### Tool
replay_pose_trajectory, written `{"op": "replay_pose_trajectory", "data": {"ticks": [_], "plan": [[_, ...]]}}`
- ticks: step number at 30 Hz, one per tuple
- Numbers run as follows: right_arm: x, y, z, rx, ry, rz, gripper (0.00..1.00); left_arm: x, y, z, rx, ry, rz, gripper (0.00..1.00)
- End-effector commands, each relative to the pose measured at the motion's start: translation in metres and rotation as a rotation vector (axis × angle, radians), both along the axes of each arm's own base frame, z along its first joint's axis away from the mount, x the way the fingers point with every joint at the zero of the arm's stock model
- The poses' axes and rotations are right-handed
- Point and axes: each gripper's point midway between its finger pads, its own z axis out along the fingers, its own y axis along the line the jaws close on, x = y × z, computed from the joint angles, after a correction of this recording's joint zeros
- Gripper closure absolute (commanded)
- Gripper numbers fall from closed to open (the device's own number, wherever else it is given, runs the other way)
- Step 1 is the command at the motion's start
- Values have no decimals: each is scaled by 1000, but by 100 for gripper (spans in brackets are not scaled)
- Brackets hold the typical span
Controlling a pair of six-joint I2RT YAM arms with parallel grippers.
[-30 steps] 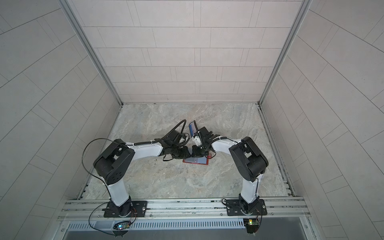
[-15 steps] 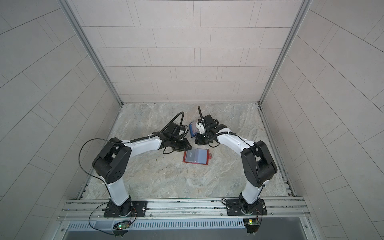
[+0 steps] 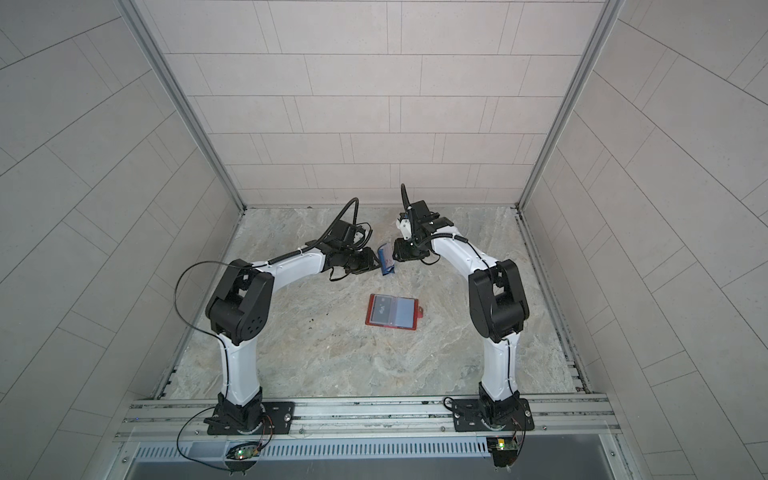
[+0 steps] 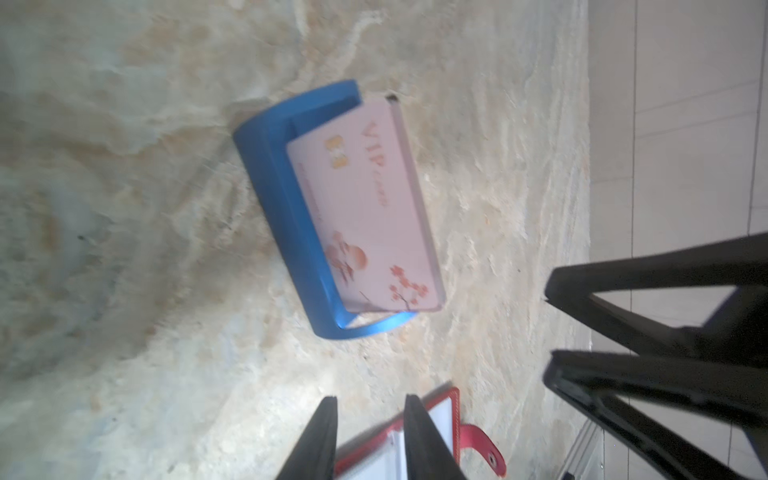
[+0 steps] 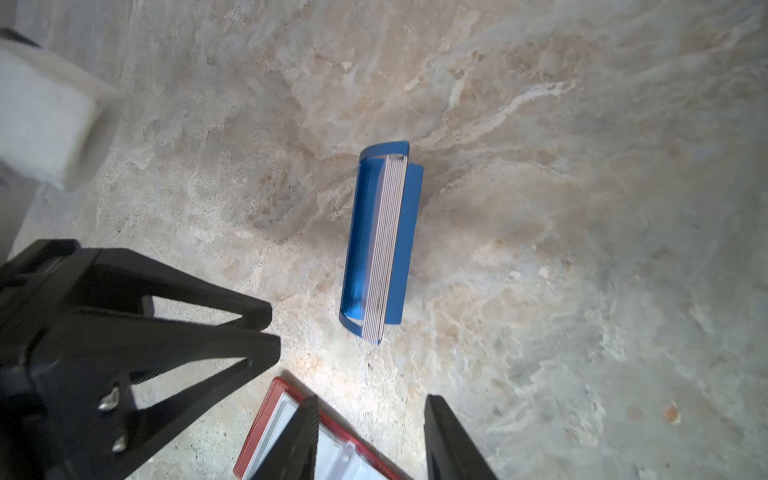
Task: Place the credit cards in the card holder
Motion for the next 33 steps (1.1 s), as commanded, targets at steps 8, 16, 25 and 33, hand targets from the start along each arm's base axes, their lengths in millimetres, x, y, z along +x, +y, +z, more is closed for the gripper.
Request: {"op": "replay_pose_trajectory", "data": {"ticks": [8, 16, 25, 33], "plan": [[19, 7, -17, -60, 58, 53, 52, 42, 1, -18, -25, 47, 58, 61], [30, 10, -23, -86, 70, 56, 51, 51, -8, -34, -52, 79, 44, 59], [38, 13, -34, -139, 87, 63, 51, 54, -9, -55, -52, 120, 46, 59], [41, 16, -43, -197, 96, 72, 51, 47, -2, -65, -5, 147, 45, 66]]}}
